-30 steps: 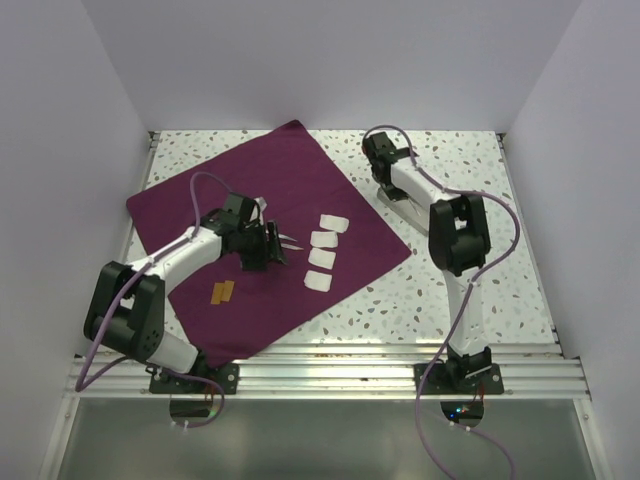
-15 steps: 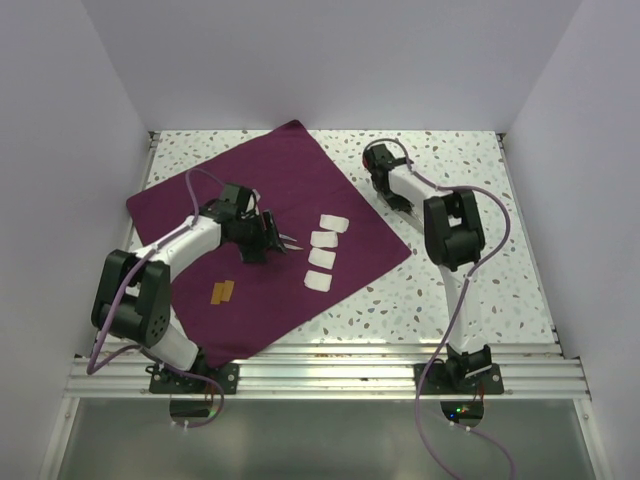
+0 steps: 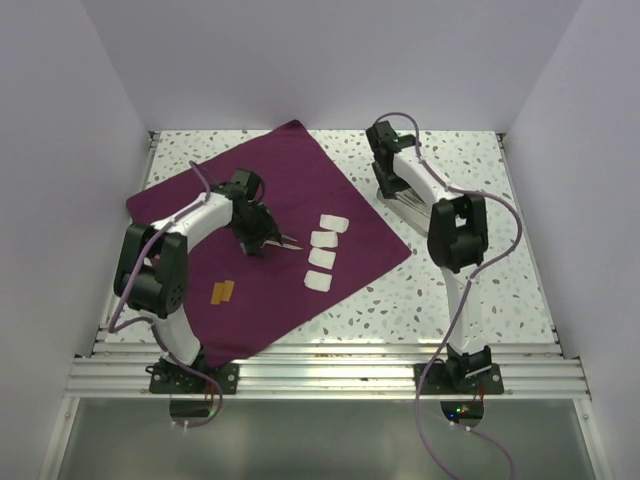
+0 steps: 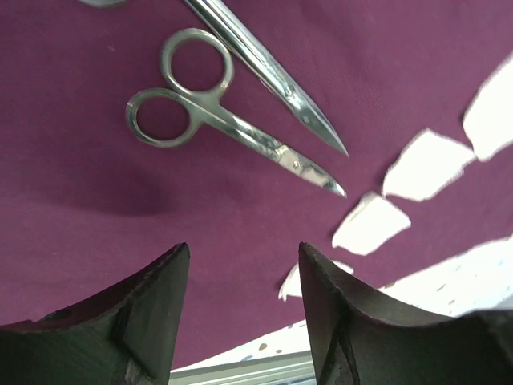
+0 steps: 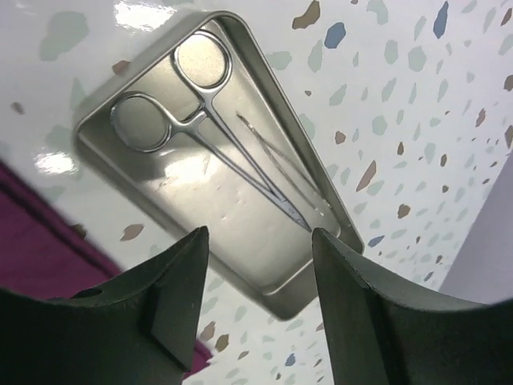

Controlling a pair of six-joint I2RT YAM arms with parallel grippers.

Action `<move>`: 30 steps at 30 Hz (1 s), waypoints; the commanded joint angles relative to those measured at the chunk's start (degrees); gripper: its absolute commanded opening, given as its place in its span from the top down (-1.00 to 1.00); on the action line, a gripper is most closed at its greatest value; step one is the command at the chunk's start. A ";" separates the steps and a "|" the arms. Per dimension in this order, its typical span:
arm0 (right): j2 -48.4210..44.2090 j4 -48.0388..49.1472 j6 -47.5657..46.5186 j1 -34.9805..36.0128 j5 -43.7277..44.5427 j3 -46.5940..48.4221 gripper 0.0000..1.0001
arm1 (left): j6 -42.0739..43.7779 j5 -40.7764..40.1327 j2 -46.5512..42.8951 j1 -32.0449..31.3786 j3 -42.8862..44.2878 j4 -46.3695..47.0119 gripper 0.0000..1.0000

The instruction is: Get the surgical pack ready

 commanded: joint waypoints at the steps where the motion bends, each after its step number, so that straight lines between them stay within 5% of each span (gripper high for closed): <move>1: -10.18 -9.14 10.32 0.42 -7.65 3.87 -0.16 | -5.21 -6.18 2.73 0.27 6.68 -7.34 -0.20; 5: -20.27 -5.21 12.44 2.44 -17.50 -6.22 -0.17 | -6.80 -10.49 7.81 -0.87 13.45 -12.35 -0.14; 9: -25.85 7.77 13.57 4.63 -39.94 -17.74 -0.20 | -7.42 -12.69 11.18 -1.48 19.26 -17.81 -0.12; 13: -22.08 6.33 16.56 6.66 -45.71 -14.61 -0.17 | -9.43 -14.27 10.64 -1.48 18.91 -18.69 -0.12; 18: -22.86 5.09 15.69 7.89 -45.11 -14.33 -0.17 | -15.06 -14.54 12.40 -1.75 19.70 -21.33 -0.10; 30: -32.27 8.61 13.50 7.98 -44.15 -30.85 -0.15 | -18.76 -16.21 18.73 -2.10 25.77 -23.97 0.01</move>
